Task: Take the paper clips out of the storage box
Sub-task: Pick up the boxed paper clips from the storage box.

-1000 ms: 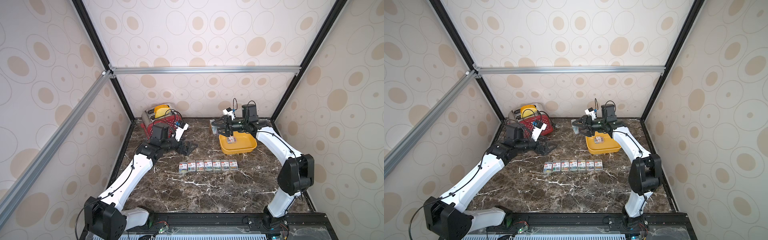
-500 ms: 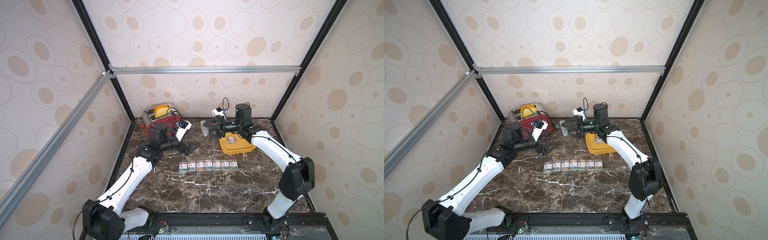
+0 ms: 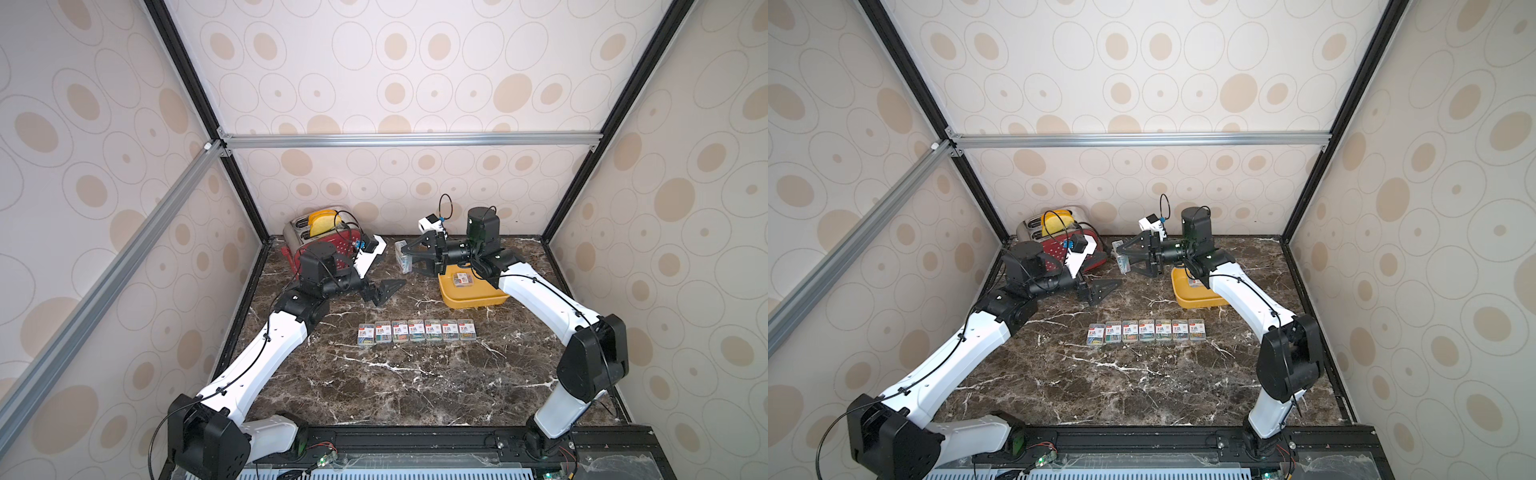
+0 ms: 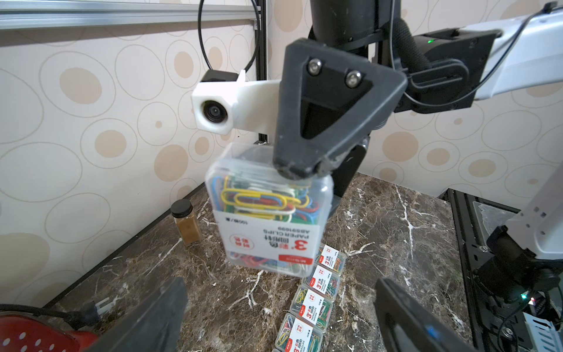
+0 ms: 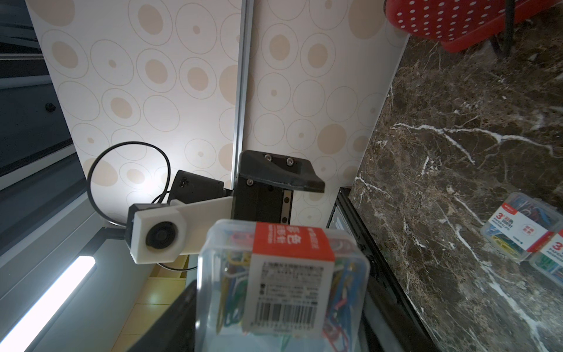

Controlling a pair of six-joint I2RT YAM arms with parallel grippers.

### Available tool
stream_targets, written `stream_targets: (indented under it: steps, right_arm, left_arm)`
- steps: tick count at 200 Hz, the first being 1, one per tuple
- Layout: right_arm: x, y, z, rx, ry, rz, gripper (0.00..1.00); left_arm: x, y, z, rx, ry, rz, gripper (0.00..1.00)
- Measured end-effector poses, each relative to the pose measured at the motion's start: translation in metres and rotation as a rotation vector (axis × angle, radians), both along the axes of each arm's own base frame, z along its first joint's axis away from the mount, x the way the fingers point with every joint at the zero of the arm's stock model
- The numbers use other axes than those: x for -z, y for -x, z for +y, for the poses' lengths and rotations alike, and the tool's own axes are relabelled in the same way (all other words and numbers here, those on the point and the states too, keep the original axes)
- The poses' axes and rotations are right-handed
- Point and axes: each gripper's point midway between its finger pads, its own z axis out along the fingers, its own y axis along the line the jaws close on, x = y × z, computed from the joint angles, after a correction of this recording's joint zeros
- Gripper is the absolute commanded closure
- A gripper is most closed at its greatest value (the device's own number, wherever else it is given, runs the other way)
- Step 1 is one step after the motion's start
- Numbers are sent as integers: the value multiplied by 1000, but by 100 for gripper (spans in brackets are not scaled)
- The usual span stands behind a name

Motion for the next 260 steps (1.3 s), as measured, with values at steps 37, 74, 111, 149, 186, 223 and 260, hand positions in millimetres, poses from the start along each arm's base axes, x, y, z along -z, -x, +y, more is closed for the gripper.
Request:
stream_targets:
  steps: [37, 74, 111, 149, 186, 223, 260]
  right_arm:
    - [-5, 4, 2, -17, -16, -8, 55]
    - [-7, 8, 4, -37, -27, -17, 55]
    - [0, 8, 4, -39, -26, -8, 55]
    - [5, 5, 5, -34, -28, 0, 56]
    - [6, 2, 7, -29, -29, 10, 55]
    - [11, 2, 7, -37, -21, 11, 42]
    - [17, 3, 4, -50, 29, -25, 29]
  left_arm:
    - [4, -13, -4, -13, 6, -7, 1]
    - [-4, -25, -7, -29, 32, -26, 1]
    - [-12, -27, -11, -26, 54, -36, 10]
    - [-12, -25, -15, -8, 65, -19, 38]
    - [-11, -23, -17, 4, 62, -19, 47]
    - [-5, -23, -15, -4, 41, -9, 61]
    - [4, -19, -15, 9, -6, -11, 61]
